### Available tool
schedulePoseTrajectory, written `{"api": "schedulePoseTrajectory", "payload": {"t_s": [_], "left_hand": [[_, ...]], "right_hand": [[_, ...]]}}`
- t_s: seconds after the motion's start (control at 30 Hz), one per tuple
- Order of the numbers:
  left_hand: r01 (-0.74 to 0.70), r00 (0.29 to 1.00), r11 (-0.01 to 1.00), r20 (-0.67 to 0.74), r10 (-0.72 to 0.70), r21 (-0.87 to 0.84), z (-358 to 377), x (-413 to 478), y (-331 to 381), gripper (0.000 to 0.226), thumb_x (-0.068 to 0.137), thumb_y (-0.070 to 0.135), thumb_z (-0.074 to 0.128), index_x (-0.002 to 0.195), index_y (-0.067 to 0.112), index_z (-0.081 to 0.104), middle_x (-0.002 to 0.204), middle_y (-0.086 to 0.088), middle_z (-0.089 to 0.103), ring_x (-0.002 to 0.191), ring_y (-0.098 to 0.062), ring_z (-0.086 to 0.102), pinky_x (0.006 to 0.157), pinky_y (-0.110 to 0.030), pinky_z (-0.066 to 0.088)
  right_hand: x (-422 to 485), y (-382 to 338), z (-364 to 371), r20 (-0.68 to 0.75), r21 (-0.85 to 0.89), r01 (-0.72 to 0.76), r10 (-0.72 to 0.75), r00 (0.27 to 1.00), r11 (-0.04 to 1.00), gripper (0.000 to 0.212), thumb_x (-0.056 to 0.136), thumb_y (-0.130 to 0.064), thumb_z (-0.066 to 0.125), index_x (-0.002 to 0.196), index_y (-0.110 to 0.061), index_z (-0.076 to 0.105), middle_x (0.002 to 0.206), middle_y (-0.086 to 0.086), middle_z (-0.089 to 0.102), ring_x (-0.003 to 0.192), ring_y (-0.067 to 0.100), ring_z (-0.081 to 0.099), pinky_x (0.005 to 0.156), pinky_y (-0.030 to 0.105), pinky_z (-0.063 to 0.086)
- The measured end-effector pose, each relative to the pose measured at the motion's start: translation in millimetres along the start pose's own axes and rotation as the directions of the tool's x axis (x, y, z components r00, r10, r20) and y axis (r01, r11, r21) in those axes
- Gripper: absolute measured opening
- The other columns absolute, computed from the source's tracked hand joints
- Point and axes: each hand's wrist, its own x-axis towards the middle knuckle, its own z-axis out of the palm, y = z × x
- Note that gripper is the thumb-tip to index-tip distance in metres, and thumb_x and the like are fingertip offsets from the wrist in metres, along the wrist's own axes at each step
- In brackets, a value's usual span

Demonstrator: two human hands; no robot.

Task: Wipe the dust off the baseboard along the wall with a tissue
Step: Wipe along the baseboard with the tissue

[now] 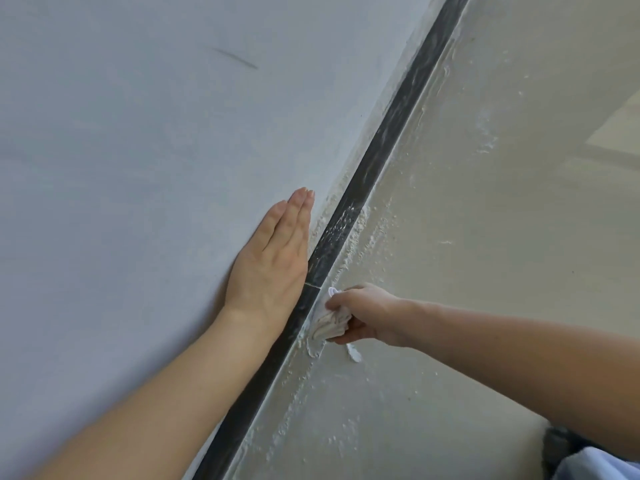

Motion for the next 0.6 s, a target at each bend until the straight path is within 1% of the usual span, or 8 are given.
{"api": "schedulePoseTrajectory", "payload": {"t_s": [0.1, 0.2, 0.27, 0.33, 0.37, 0.43, 0.5, 0.6], "left_hand": [[-0.067, 0.997, 0.996, 0.053, 0.064, 0.066, -1.0, -17.3, 2.7, 0.064, 0.074, -0.009, -0.026, 0.138, -0.015, -0.02, 0.153, -0.023, -0.018, 0.142, -0.033, -0.014, 0.111, -0.044, -0.012], [-0.02, 0.998, 0.995, 0.054, 0.015, 0.094, -0.1, -30.9, 3.9, 0.071, 0.071, -0.015, -0.034, 0.14, -0.012, -0.019, 0.154, -0.02, -0.017, 0.143, -0.029, -0.014, 0.113, -0.04, -0.01], [0.014, 0.999, 0.994, 0.045, -0.019, 0.108, 1.9, -35.3, 5.6, 0.072, 0.073, -0.013, -0.032, 0.143, -0.01, -0.014, 0.156, -0.017, -0.013, 0.144, -0.027, -0.01, 0.115, -0.038, -0.007], [0.033, 0.999, 0.992, 0.026, -0.037, 0.119, 3.6, -34.7, 6.3, 0.071, 0.076, -0.012, -0.03, 0.144, -0.009, -0.011, 0.157, -0.016, -0.008, 0.145, -0.026, -0.006, 0.116, -0.039, -0.005], [0.046, 0.999, 0.992, 0.019, -0.049, 0.116, 4.5, -33.9, 6.4, 0.07, 0.077, -0.011, -0.029, 0.144, -0.009, -0.01, 0.157, -0.015, -0.006, 0.145, -0.025, -0.004, 0.116, -0.039, -0.005], [0.077, 0.997, 0.992, 0.008, -0.078, 0.097, 6.0, -32.5, 6.0, 0.066, 0.08, -0.009, -0.026, 0.144, -0.009, -0.01, 0.158, -0.013, -0.002, 0.146, -0.023, -0.001, 0.115, -0.04, -0.005], [0.08, 0.997, 0.994, -0.003, -0.081, 0.08, 7.3, -31.8, 6.8, 0.062, 0.082, -0.008, -0.023, 0.143, -0.009, -0.01, 0.158, -0.013, 0.002, 0.145, -0.023, 0.003, 0.114, -0.04, -0.003], [0.061, 0.998, 0.996, -0.002, -0.061, 0.066, 6.7, -31.7, 6.7, 0.065, 0.081, -0.009, -0.025, 0.144, -0.009, -0.01, 0.157, -0.015, -0.001, 0.145, -0.025, 0.001, 0.114, -0.042, -0.005]], "right_hand": [[8.3, 11.8, 25.8, 0.082, 0.083, -0.065, 0.058, 0.995, 0.994, 0.014, 0.094, -0.015, 0.054, 0.1, -0.003, 0.056, 0.095, 0.019, 0.068, 0.076, 0.026, 0.069, 0.071, 0.033, 0.06], [12.9, 15.1, 47.1, 0.119, 0.223, -0.1, 0.075, 0.99, 0.97, 0.016, 0.095, -0.012, 0.05, 0.1, 0.001, 0.059, 0.095, 0.02, 0.067, 0.073, 0.026, 0.067, 0.065, 0.033, 0.06], [10.3, 6.3, 51.5, 0.126, 0.322, -0.096, 0.057, 0.99, 0.942, 0.015, 0.095, -0.005, 0.047, 0.096, 0.004, 0.059, 0.09, 0.021, 0.065, 0.07, 0.027, 0.065, 0.059, 0.031, 0.06], [8.5, -10.4, 44.2, 0.082, 0.305, -0.004, -0.023, 0.996, 0.952, 0.016, 0.094, 0.001, 0.045, 0.083, -0.002, 0.056, 0.085, 0.014, 0.061, 0.072, 0.024, 0.062, 0.067, 0.031, 0.059], [8.1, -20.1, 37.9, 0.048, 0.311, 0.051, -0.069, 0.996, 0.949, 0.016, 0.095, 0.0, 0.043, 0.084, -0.005, 0.054, 0.085, 0.01, 0.058, 0.073, 0.021, 0.06, 0.066, 0.029, 0.059], [5.8, -38.5, 22.1, -0.035, 0.369, 0.132, -0.129, 0.991, 0.92, 0.013, 0.095, -0.003, 0.042, 0.1, -0.003, 0.053, 0.091, 0.009, 0.056, 0.072, 0.018, 0.06, 0.056, 0.025, 0.059], [4.5, -51.0, 5.5, -0.119, 0.422, 0.175, -0.138, 0.983, 0.89, 0.018, 0.094, -0.003, 0.044, 0.108, 0.002, 0.054, 0.101, 0.014, 0.058, 0.074, 0.021, 0.063, 0.057, 0.026, 0.058], [-3.4, -61.6, -15.9, -0.229, 0.53, 0.253, -0.151, 0.962, 0.809, 0.014, 0.096, -0.008, 0.047, 0.093, 0.002, 0.056, 0.1, 0.018, 0.063, 0.071, 0.023, 0.066, 0.06, 0.029, 0.059]]}}
